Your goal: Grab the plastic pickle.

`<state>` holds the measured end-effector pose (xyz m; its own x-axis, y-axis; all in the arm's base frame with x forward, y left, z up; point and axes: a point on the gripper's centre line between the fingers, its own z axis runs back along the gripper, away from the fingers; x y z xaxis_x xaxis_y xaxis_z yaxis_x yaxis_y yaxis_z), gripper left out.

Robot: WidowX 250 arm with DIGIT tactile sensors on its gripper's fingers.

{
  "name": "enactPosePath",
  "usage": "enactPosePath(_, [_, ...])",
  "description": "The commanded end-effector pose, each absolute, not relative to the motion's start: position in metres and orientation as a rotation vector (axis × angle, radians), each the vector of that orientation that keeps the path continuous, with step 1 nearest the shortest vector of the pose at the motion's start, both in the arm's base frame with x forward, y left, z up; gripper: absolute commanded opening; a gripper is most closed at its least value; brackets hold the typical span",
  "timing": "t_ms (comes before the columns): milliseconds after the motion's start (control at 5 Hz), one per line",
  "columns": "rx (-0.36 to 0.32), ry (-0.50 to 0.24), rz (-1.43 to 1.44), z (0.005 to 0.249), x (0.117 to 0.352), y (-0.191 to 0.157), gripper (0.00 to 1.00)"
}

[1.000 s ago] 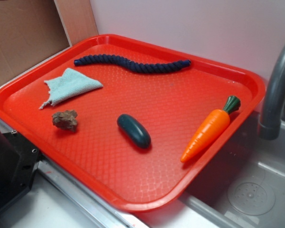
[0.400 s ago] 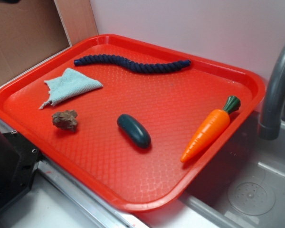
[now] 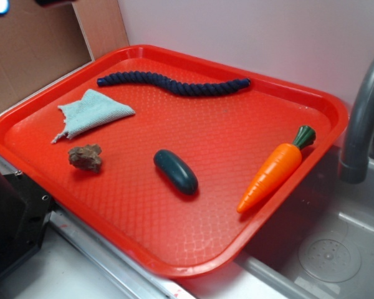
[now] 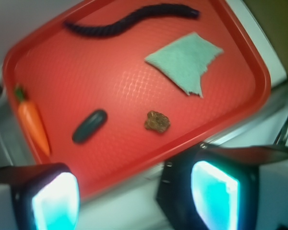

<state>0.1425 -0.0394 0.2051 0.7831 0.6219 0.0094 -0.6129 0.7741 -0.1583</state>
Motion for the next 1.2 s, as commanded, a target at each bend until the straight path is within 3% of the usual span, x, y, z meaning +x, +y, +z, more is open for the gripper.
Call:
enactPosePath(0, [-0.224,-0.046,1.094,0.166,0.174,-0.071,1.0])
enactPosePath(200, [-0.237,-0.033,1.209,0.142,0.179,-0.078,1.0])
enactPosePath(400, [-0.184,-0.013,1.241,0.119,0.183,-0.085,1.0])
enactPosePath(1000, [-0.088,-0.128,1.284,0.047,0.202,-0.101,1.0])
